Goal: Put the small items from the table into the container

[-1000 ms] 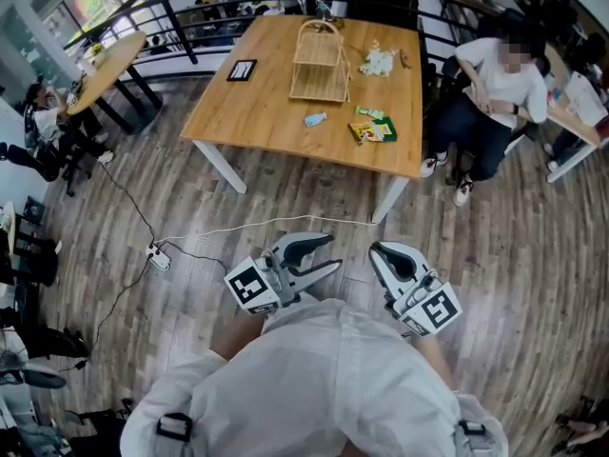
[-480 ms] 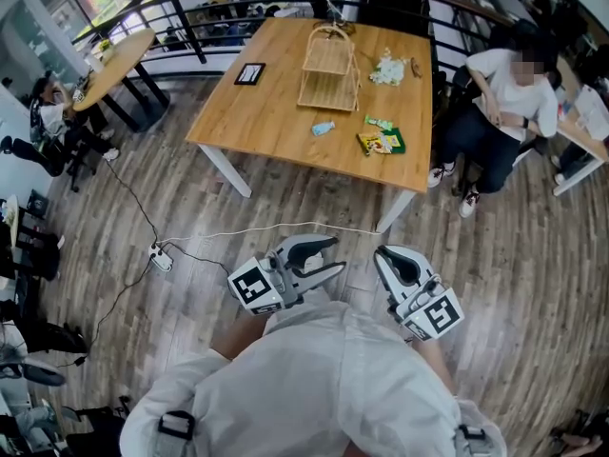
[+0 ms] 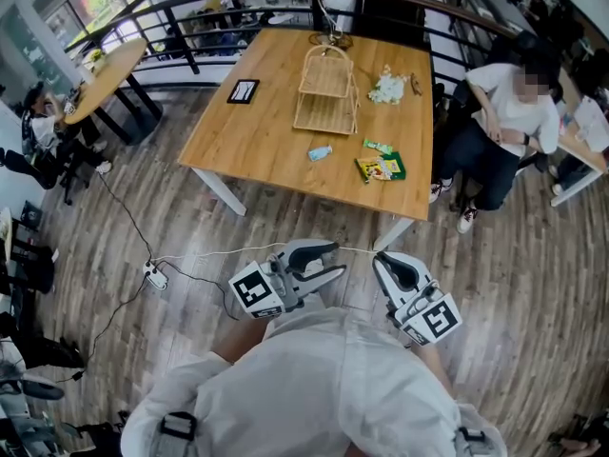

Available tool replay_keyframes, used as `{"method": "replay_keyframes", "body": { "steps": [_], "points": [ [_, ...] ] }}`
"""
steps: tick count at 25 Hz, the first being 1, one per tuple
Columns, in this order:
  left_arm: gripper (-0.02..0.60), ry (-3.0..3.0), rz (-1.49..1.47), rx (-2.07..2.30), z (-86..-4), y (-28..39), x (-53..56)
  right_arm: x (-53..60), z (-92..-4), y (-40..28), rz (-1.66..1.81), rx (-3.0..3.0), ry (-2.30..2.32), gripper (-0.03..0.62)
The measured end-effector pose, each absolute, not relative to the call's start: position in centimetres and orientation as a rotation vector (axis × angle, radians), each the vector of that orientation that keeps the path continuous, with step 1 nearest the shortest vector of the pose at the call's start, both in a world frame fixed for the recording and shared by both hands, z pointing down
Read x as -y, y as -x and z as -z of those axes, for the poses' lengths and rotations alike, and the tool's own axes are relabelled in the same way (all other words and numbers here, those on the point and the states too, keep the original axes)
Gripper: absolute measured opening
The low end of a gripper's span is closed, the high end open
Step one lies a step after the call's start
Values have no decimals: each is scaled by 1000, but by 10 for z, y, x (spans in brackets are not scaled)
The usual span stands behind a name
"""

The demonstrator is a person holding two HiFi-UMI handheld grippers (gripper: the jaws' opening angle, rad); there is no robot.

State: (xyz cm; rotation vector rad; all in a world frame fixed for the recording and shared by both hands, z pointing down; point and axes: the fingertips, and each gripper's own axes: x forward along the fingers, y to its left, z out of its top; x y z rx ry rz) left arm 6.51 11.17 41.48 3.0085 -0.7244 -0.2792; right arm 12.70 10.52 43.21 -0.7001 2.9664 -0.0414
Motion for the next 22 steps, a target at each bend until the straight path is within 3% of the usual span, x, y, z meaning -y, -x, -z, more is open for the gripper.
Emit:
{"method": "replay_keyframes", "body": {
  "steps": [22],
  "points": [
    [78,-3013,332,703,-395,27,65,71,-410,-42,8,-2954,786,15]
  ]
}}
